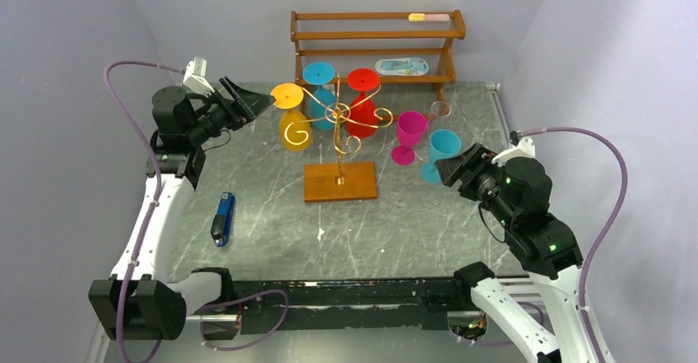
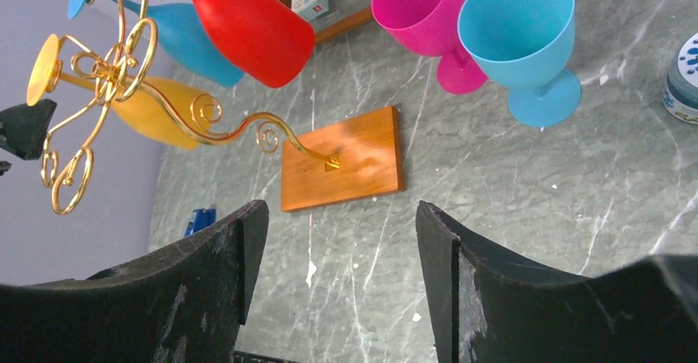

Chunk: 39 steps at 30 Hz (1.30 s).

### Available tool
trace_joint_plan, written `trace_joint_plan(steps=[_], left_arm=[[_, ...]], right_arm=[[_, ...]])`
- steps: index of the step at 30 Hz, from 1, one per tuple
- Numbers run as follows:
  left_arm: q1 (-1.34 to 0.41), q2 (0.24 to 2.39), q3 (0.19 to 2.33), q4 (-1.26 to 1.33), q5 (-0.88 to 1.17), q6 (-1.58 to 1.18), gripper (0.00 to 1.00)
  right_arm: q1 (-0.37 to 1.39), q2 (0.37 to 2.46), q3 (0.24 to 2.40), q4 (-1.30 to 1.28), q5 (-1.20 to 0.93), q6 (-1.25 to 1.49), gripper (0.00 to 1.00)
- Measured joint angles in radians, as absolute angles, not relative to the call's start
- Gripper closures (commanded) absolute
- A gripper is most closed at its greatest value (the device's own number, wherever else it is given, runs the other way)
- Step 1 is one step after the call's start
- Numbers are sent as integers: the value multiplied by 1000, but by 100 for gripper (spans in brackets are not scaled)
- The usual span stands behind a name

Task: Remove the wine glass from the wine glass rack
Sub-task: Pick up the wine glass from the wine rack.

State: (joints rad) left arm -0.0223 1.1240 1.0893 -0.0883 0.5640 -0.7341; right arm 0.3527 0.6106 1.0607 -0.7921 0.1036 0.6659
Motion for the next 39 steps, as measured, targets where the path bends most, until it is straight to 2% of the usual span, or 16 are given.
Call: trace_joint_plan(steps=[5,8,12,17,20,27,29,31,39], left_arm=[[-22,1165,1070,33,626,-819,28],[-22,1192,1073,57,645,-830,39],[-22,1248,1118,38,659,-814,44],[-22,1271,1123,38,661,-817,58],[-22,1284,1123,49,675,-826,60],[-22,1293,1100,124,709,-886,71],[-22,1293,1092,147,722,-905,78],[-22,1293,1088,162,730,-917,93],[-22,1287,1083,215,741,-963,95]], right_arm=[[353,611,1061,-801,99,658,30],[353,610,1058,-804,95,659,30],[353,606,1035,-797,75,677,30],[353,608,1017,-793,50,709,30],[353,608,1017,-793,48,717,30],[353,582,1016,-800,64,724,30],[353,567,1013,-799,67,727,30],[353,558,1007,-799,70,731,30],[353,565,1004,-806,79,732,30]])
